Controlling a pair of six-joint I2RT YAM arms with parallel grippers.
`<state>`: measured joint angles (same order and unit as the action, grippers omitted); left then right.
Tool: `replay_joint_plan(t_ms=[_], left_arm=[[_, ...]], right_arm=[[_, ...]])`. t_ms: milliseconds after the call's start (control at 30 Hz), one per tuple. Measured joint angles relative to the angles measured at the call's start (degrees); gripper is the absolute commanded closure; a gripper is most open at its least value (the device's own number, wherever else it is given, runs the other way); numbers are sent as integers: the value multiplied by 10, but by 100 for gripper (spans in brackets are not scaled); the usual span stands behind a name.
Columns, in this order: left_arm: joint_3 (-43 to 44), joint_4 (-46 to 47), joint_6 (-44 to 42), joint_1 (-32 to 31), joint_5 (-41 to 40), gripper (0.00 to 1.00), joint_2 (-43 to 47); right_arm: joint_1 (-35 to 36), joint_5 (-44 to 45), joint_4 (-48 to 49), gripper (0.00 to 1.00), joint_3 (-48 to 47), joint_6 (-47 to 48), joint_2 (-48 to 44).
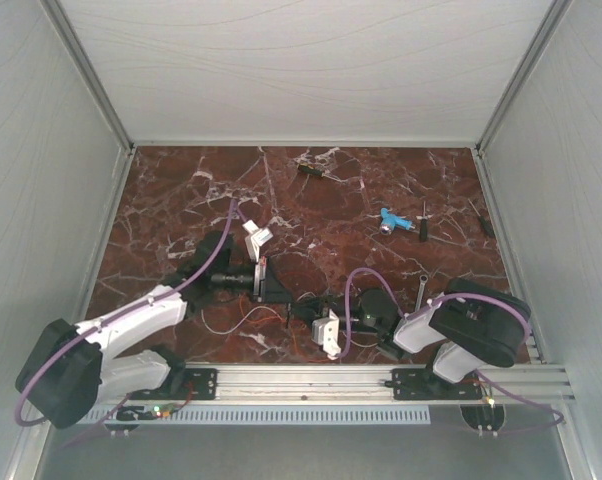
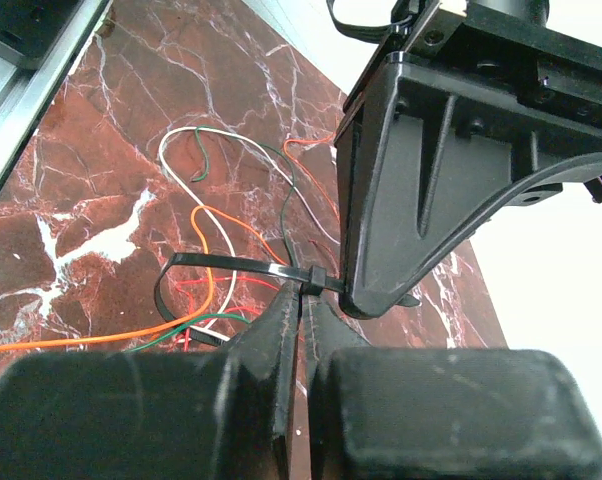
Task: Zip-tie the wires
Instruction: Tie the cable at the center of the board.
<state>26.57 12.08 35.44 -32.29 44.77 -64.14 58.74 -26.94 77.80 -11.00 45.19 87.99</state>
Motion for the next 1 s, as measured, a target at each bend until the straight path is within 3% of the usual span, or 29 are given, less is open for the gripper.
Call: replay_joint_plan(t_ms=[1000], left_arm=[[25,4,1,37,-28,100,-19]], right_arm=[[10,-14,-6,100,0,21,19]])
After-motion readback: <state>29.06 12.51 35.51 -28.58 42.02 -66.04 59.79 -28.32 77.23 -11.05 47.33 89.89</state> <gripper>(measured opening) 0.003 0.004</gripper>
